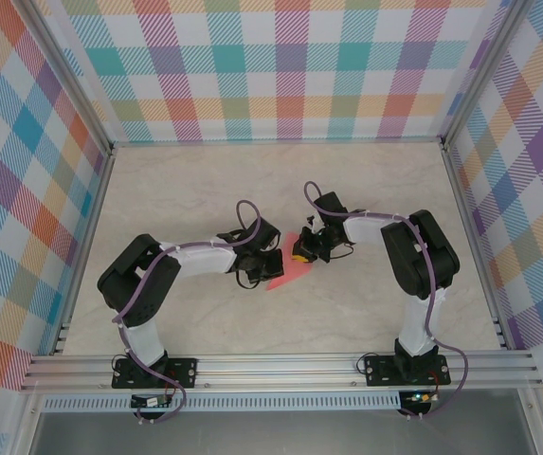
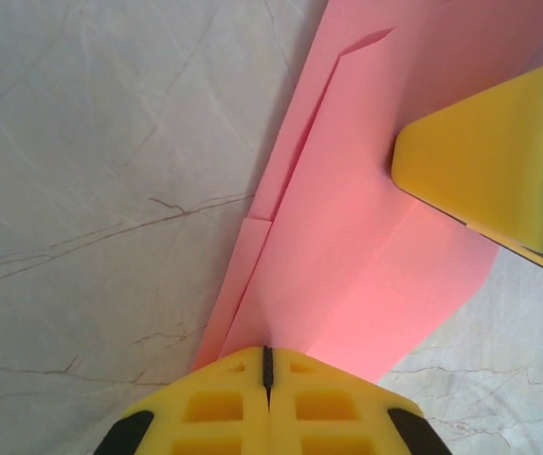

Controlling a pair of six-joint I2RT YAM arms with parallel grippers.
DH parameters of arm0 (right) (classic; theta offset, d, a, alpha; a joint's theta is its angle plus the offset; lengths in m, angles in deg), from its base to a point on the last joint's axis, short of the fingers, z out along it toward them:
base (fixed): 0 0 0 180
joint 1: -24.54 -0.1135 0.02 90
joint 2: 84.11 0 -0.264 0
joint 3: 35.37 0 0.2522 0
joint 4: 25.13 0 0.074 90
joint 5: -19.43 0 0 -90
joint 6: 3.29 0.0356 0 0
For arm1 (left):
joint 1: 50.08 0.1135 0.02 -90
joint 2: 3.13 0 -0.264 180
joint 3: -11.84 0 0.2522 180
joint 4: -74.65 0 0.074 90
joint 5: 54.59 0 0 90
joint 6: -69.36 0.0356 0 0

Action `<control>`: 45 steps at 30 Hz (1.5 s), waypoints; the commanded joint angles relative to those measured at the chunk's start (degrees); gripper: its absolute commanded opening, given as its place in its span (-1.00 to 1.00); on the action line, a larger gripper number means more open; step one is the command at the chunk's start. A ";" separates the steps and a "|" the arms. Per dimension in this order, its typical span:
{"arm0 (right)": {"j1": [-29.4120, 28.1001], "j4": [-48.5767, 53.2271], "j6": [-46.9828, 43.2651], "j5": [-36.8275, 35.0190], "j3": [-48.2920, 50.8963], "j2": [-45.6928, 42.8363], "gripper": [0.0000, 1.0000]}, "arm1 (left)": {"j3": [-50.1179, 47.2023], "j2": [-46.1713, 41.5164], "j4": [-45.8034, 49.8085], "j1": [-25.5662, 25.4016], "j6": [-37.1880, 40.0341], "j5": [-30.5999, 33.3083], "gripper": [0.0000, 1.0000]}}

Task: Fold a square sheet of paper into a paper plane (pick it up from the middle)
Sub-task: Fourth fold the wing at the center of the table.

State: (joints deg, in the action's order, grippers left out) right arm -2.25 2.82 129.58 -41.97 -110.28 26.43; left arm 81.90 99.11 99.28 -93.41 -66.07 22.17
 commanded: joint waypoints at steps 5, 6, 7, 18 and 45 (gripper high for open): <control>-0.02 5.67 0.19 -8.46 2.26 4.85 -1.00 | -3.48 -4.84 -1.01 -0.50 -0.62 -4.29 -0.96; -0.02 5.68 0.17 -8.41 2.26 4.92 -1.00 | -3.90 -5.02 -0.95 -0.46 -0.58 -4.25 -0.96; 0.02 5.67 0.19 -8.43 2.26 5.03 -1.00 | -4.30 -5.03 -0.82 -0.53 -0.63 -4.17 -0.95; -0.02 5.86 0.19 -8.33 2.17 5.46 -1.00 | -6.07 -3.99 0.26 -0.50 -0.43 -2.01 -0.95; 0.00 6.86 0.03 -8.70 1.49 6.15 -1.00 | -12.87 -5.97 0.64 -0.52 -1.76 -1.68 -0.94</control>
State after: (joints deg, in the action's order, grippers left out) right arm -2.23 3.92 129.56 -41.09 -111.13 27.13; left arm 71.91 93.23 93.64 -93.45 -66.75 20.05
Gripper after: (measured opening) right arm 0.044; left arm 0.039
